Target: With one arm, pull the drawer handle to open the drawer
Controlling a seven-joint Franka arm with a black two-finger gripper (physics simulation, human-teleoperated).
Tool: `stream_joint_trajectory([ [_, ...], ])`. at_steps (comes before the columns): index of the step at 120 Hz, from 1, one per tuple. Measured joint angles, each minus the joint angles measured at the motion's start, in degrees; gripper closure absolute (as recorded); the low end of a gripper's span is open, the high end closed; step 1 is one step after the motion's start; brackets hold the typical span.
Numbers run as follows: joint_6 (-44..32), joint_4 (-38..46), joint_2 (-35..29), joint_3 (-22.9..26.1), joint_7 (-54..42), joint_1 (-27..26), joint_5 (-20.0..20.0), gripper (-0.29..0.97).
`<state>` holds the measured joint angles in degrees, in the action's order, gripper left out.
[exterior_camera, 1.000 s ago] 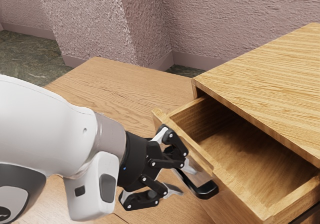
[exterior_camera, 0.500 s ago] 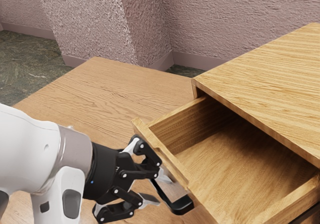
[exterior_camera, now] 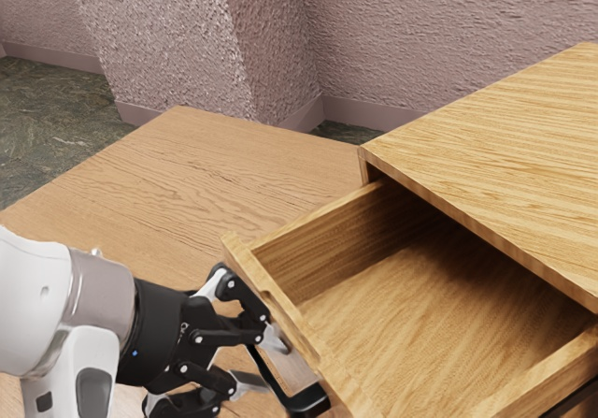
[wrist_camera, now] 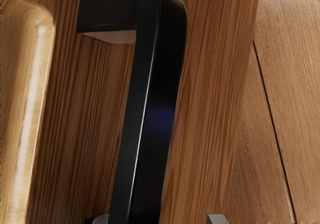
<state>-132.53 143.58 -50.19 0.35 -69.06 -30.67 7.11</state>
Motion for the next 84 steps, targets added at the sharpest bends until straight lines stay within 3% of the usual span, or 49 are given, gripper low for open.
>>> stream_joint_trajectory([
  [84, 2.09, 2.33, -4.88, 0.01, 0.29, 0.34, 0.14, 0.52],
])
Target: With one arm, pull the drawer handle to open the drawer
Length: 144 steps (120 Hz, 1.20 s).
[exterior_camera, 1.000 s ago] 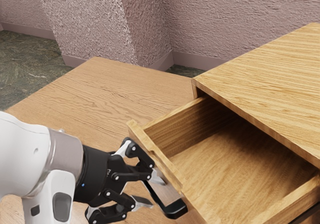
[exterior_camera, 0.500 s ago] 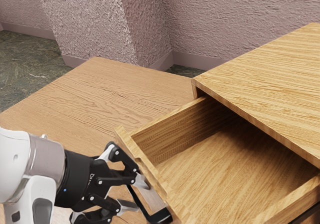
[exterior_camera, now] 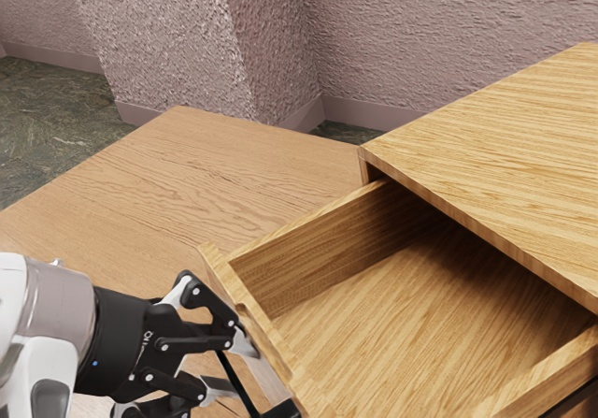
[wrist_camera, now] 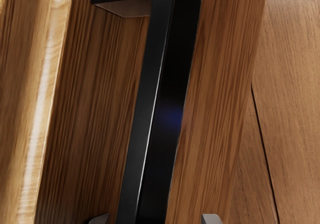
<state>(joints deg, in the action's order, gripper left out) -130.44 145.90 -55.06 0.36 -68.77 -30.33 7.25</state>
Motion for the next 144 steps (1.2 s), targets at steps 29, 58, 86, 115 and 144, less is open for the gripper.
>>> stream_joint_trajectory([
  [29, 0.21, 0.02, -0.61, 0.13, 0.2, 0.04, 0.02, 0.55],
  [58, 0.29, 0.69, -2.12, 0.27, 0.86, 0.04, 0.16, 0.56],
  [86, 0.74, 1.59, -4.11, 0.3, 1.23, -0.03, 0.23, 0.59],
  [115, 1.06, 1.62, -4.53, 0.29, 1.52, -0.05, 0.23, 0.63],
  [144, 1.28, 1.62, -4.61, 0.2, 1.68, -0.08, 0.19, 0.62],
])
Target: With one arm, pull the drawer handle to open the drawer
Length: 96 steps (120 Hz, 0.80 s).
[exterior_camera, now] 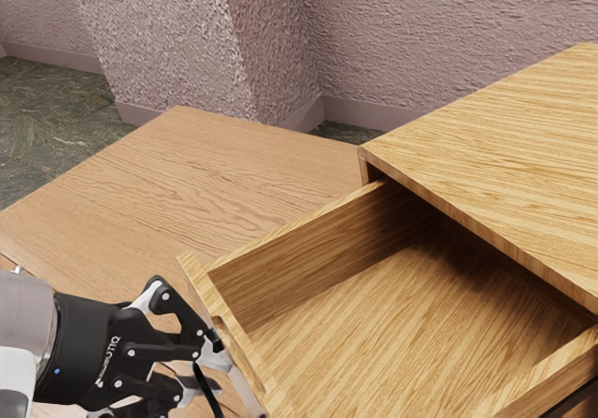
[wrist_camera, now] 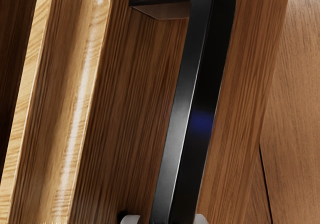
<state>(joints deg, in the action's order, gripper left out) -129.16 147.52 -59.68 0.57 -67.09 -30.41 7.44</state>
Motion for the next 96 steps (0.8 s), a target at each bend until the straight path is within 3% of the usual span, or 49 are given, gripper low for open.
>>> stream_joint_trajectory([
  [62, -0.16, 0.63, -0.77, -0.12, 0.64, -0.14, 0.44, 0.62],
  [68, 0.01, 0.65, -0.79, -0.15, 0.58, -0.16, 0.34, 0.54],
  [96, 0.73, 0.67, -0.87, -0.08, 0.33, -0.24, 0.42, 0.5],
])
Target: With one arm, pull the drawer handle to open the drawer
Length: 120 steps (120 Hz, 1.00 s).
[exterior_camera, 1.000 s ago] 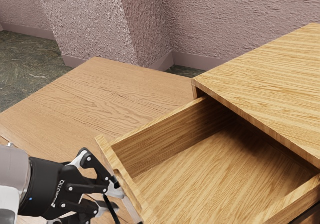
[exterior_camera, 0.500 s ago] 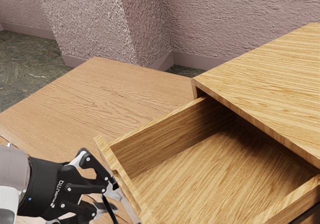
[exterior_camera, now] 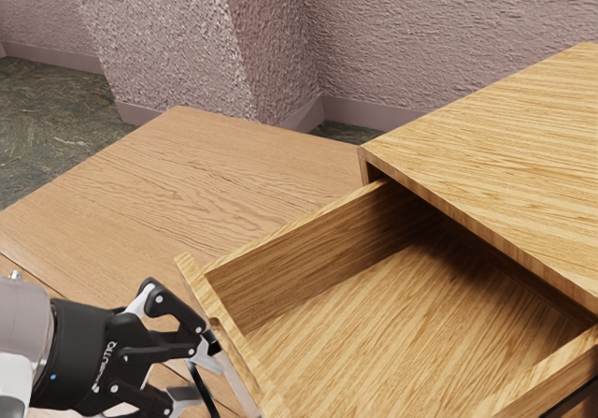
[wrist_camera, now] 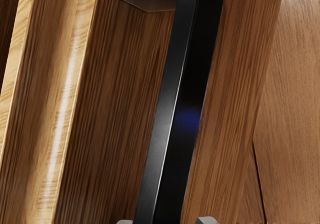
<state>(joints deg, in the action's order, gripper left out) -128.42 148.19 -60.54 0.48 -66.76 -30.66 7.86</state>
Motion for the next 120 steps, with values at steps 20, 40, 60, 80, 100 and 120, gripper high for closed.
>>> stream_joint_trajectory([
  [20, 0.96, 0.08, -0.56, 0.08, -1.23, -0.53, 1.48, 0.42],
  [40, 1.28, 0.12, -0.82, 0.07, -2.5, -0.81, 2.13, 0.38],
  [60, 1.34, 0.19, -1.18, 0.09, -3.28, -0.86, 2.36, 0.43],
  [80, 1.13, 0.18, -1.28, 0.09, -3.74, -0.87, 2.49, 0.44],
  [100, 1.14, 0.13, -1.86, 0.09, -4.11, -0.84, 2.21, 0.51],
  [120, 1.19, 0.12, -2.0, 0.06, -4.29, -0.79, 1.88, 0.54],
])
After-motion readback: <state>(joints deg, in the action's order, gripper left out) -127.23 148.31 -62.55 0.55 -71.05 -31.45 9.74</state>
